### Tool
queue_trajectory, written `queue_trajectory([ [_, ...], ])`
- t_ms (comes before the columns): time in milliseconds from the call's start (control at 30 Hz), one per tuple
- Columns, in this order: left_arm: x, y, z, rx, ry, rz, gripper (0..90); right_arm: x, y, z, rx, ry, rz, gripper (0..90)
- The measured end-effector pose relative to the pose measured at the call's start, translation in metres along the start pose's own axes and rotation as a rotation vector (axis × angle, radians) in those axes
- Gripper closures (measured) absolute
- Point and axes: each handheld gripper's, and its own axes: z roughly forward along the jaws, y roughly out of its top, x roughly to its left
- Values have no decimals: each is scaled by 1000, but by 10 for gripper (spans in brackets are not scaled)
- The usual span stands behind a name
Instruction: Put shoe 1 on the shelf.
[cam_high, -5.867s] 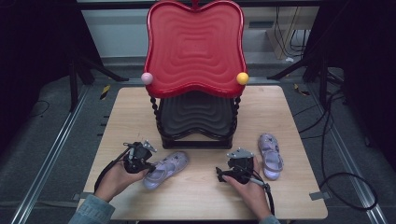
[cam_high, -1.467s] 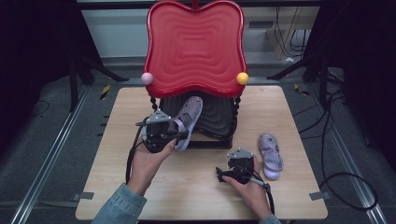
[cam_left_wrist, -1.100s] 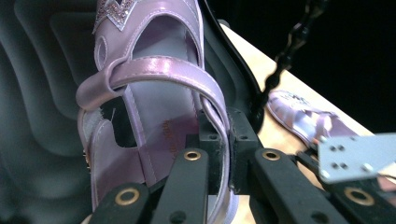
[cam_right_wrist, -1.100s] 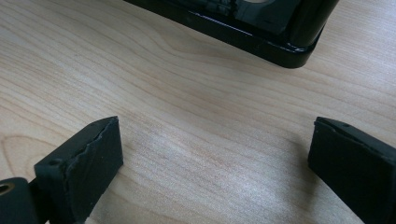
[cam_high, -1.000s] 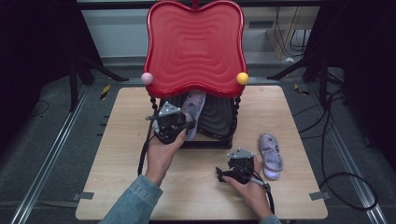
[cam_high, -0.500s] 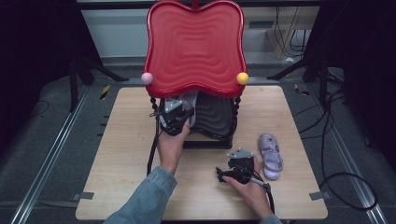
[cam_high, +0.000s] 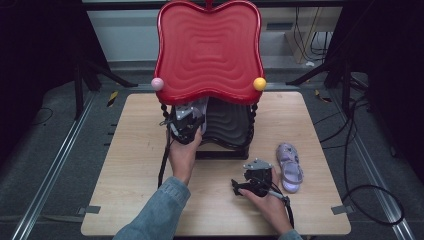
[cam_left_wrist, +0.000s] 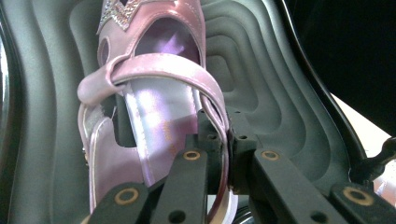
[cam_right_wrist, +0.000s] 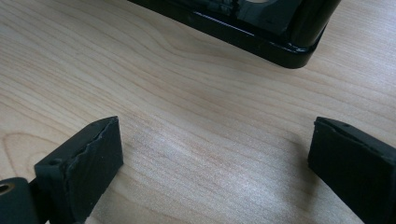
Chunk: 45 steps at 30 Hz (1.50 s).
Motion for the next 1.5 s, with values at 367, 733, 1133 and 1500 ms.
queue_trajectory([
  [367, -4, -5, 2, 3, 18, -15, 864, 0, 0, 0, -2, 5, -3, 34],
  [733, -5, -6, 14, 23, -9, -53, 839, -1, 0, 0, -1, 8, -6, 34],
  [1133, -9, -6, 19, 27, -15, -77, 778, -1, -1, -1, -1, 9, -8, 34],
  [1500, -11, -3, 19, 29, -36, -58, 677, -1, -1, -1, -2, 10, -8, 34],
])
